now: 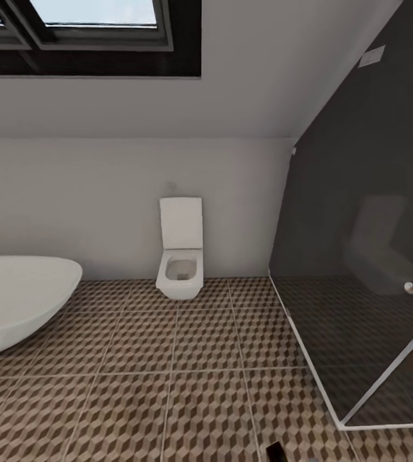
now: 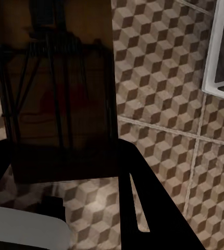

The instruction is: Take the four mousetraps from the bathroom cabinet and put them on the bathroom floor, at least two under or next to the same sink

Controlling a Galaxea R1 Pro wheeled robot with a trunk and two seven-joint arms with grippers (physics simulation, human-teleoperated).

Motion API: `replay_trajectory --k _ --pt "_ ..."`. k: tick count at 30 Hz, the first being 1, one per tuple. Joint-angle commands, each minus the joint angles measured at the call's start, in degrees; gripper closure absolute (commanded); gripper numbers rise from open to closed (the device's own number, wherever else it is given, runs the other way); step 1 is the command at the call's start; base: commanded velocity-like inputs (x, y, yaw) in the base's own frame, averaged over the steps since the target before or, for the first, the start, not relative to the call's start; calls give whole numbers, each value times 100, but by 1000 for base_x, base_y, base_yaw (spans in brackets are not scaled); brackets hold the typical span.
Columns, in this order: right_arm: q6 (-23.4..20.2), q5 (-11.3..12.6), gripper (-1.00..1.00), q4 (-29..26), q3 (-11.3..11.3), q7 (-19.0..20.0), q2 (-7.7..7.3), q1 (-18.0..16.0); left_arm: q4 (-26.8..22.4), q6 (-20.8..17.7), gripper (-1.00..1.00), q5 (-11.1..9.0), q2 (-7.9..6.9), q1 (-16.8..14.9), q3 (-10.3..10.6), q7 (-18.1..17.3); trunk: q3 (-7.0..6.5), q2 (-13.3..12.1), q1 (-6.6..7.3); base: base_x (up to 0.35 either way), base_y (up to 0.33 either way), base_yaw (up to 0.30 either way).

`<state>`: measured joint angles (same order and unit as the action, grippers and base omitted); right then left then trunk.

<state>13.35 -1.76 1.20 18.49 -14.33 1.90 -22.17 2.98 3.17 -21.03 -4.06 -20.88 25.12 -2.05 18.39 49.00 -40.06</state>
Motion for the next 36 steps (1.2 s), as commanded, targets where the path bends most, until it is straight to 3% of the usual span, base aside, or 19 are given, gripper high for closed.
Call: replay_trajectory --k 1,36 --pt "18 0 100 13 23 -17 3 -7 18 32 100 -33 2 -5 45 2 2 5 -3 256 185 -265" --pt "18 -8 100 19 23 -17 -5 -7 18 25 100 -33 -1 -4 45 2 -6 5 -3 265 174 -14"
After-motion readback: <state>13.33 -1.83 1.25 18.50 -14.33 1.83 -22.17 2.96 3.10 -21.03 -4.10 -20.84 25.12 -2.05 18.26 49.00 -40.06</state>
